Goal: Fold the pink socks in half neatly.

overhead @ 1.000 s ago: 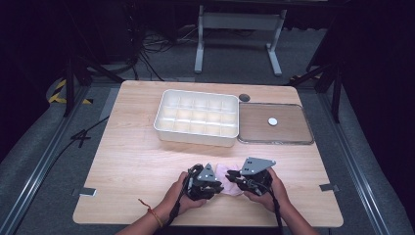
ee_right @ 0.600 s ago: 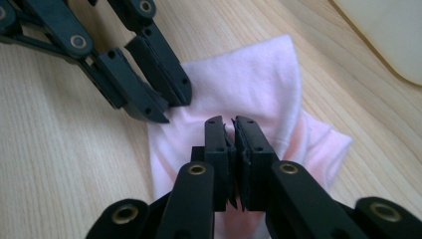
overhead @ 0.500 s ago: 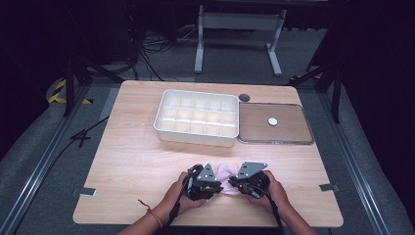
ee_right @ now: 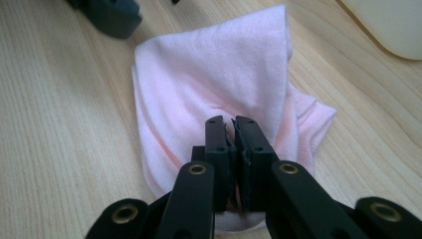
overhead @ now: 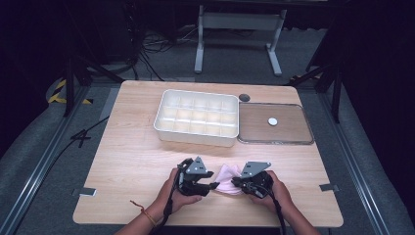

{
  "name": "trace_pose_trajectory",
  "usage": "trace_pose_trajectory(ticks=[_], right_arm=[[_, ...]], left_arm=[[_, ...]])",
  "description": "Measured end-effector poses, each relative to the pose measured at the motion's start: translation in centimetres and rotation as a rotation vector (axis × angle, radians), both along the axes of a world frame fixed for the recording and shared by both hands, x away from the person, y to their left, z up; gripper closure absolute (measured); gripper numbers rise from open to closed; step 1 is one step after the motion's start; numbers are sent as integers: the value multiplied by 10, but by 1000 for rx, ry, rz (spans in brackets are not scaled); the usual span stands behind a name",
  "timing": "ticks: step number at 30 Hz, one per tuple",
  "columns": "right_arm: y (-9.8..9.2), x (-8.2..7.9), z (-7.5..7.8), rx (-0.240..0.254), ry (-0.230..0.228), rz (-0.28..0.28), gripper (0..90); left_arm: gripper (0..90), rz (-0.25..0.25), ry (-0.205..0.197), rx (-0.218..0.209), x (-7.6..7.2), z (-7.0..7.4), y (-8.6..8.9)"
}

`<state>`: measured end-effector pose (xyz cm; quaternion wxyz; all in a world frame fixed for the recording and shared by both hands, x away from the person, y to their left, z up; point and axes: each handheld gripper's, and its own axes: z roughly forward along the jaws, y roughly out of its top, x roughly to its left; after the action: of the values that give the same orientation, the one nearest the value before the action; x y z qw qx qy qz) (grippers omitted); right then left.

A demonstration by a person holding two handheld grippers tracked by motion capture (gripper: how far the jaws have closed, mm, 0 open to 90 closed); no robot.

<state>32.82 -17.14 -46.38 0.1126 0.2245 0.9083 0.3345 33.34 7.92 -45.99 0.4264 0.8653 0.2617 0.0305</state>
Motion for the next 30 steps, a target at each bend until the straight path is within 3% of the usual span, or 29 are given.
trace_pose_trajectory(ticks=[2,4,7,14,20,24,28,30], right_arm=[[0,0,0,1,1,0,852],[1,0,0,-5,-5,1,852],[1,0,0,-4,-2,2,852],[0,0,-1,2,-7,5,852],[0,-1,-1,-1,-24,7,851],[0,-2,-2,9,-26,9,847],[1,-2,-1,14,-29,5,812],[0,-2,2,44,-27,3,813]], left_arm=[[507,14,9,9,2,-2,2],[438,39,5,56,4,-10,-2],[403,44,16,62,5,-14,-6],[411,27,38,43,7,-20,-17],[543,-2,38,44,5,-21,-24],[681,-36,52,38,4,-21,-25],[742,-48,76,29,6,-21,-24],[767,-52,82,29,6,-20,-24]])
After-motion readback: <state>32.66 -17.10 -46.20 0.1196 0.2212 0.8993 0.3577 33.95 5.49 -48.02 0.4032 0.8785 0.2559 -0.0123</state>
